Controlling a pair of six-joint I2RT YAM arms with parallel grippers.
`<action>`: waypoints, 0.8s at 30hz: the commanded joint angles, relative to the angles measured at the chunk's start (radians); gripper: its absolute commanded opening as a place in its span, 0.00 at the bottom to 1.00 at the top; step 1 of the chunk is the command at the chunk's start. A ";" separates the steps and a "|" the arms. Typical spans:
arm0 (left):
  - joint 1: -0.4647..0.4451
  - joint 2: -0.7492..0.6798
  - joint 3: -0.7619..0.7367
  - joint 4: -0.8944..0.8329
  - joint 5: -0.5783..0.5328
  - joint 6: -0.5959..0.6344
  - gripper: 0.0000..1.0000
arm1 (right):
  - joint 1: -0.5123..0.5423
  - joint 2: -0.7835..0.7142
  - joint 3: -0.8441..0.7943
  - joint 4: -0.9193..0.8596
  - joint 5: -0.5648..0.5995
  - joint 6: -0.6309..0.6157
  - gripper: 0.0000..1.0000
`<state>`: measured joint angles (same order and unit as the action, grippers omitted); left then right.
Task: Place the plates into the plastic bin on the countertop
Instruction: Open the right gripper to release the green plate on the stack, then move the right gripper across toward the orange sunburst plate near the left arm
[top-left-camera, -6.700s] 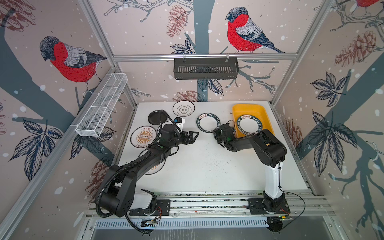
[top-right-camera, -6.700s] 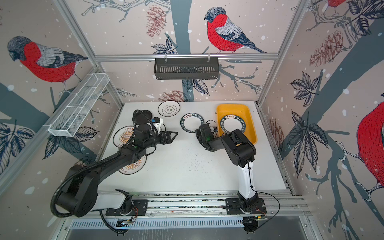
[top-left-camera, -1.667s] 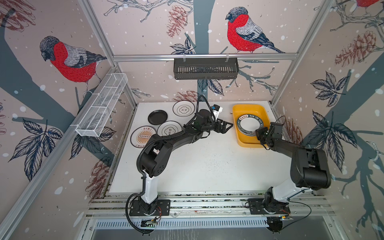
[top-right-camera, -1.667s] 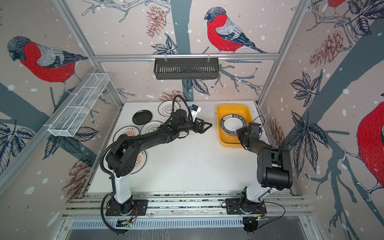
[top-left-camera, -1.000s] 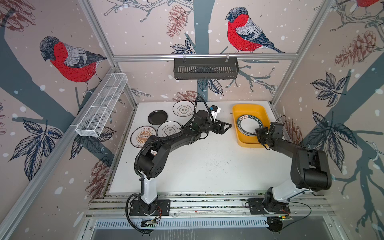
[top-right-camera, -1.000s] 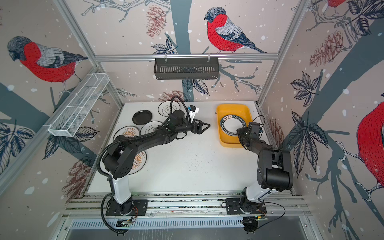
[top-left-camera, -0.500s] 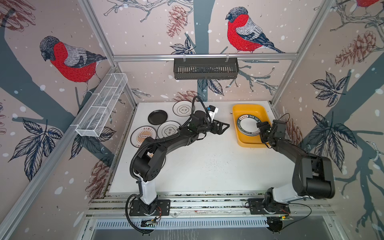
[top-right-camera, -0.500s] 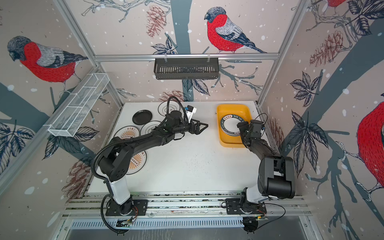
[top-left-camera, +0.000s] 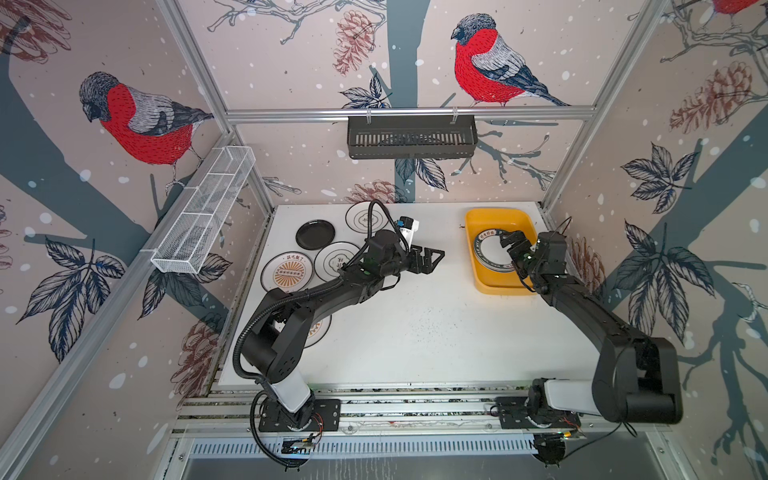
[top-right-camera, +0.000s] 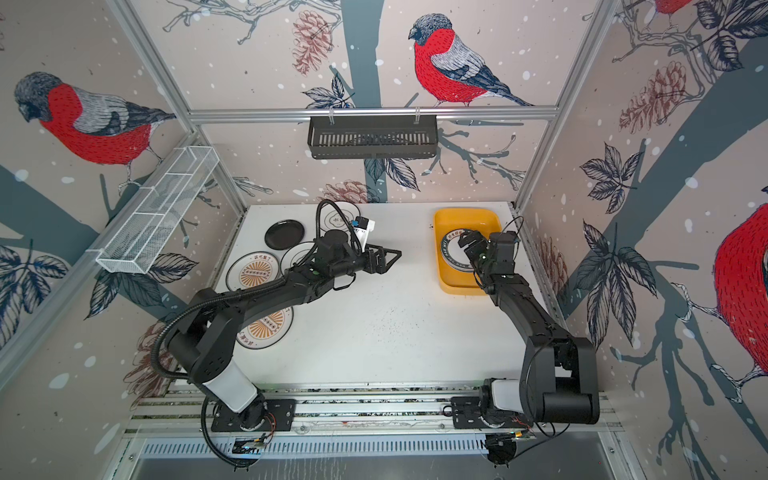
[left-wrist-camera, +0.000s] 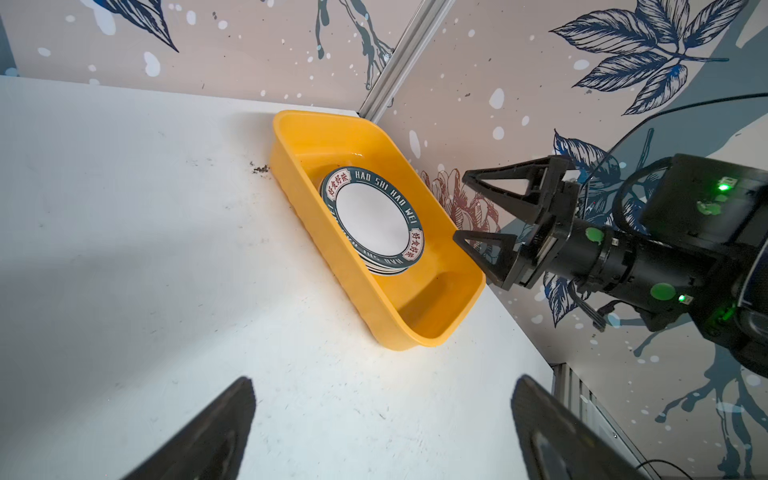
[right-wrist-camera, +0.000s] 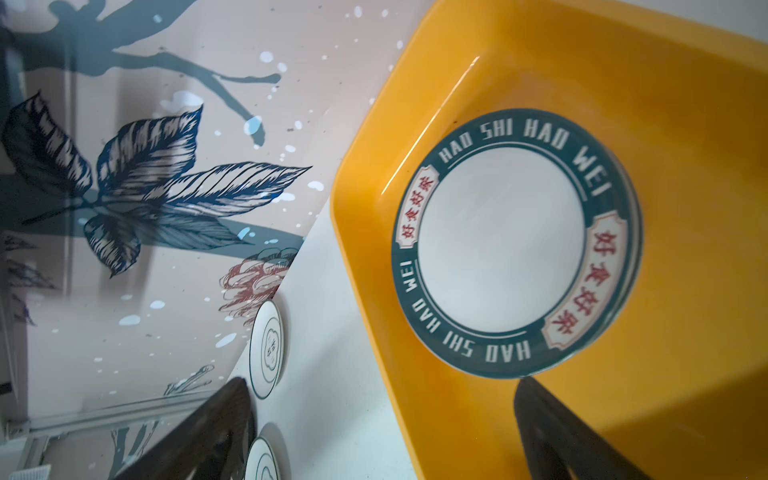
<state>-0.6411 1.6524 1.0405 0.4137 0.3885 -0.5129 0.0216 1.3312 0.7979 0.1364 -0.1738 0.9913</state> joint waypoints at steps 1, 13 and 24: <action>0.007 -0.057 -0.037 0.022 -0.052 -0.004 0.96 | 0.046 -0.019 0.016 -0.007 0.030 -0.060 1.00; 0.103 -0.316 -0.265 -0.084 -0.220 -0.128 0.97 | 0.296 -0.003 0.027 0.061 0.006 -0.098 1.00; 0.260 -0.633 -0.419 -0.417 -0.459 -0.174 0.96 | 0.530 0.154 0.108 0.104 -0.032 -0.148 1.00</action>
<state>-0.4068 1.0679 0.6434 0.1158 0.0368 -0.6609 0.5137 1.4528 0.8825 0.1905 -0.1772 0.8818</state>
